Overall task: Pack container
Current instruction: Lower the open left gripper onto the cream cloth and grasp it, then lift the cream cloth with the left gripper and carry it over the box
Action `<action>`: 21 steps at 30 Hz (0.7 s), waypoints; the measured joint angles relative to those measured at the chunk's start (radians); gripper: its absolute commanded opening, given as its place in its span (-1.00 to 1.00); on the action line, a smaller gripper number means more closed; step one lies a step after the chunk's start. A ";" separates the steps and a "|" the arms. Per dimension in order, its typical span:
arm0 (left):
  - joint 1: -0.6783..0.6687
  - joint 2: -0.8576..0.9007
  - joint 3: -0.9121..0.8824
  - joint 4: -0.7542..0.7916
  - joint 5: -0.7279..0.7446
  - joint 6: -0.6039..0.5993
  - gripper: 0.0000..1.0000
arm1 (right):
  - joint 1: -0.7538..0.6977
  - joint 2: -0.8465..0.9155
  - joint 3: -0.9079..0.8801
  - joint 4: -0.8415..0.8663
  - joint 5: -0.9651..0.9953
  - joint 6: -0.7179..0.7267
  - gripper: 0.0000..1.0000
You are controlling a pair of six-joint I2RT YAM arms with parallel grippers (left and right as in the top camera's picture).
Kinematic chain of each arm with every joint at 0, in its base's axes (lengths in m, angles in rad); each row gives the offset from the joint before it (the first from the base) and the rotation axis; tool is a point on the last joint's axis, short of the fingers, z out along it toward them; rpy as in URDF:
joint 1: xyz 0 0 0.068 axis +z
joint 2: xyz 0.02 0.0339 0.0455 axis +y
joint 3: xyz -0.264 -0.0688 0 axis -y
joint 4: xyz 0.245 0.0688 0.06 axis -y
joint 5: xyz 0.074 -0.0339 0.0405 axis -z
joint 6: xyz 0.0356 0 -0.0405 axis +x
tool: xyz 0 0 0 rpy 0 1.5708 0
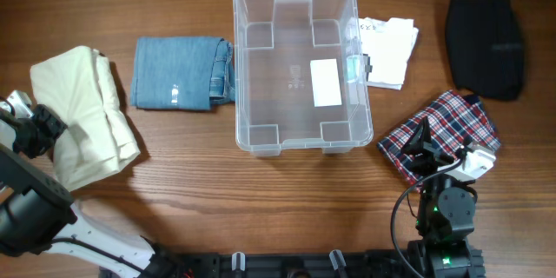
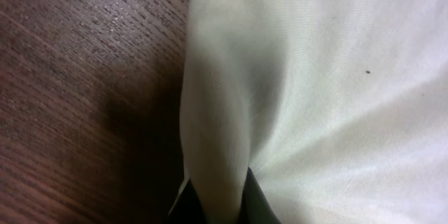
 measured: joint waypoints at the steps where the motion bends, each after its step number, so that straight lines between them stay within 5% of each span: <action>1: 0.000 0.000 0.000 0.001 0.000 -0.011 -0.92 | 0.000 0.000 0.000 0.000 0.000 0.000 0.99; 21: -0.072 -0.248 0.142 0.016 0.236 -0.169 -0.92 | 0.000 0.000 0.000 0.000 0.000 0.000 0.99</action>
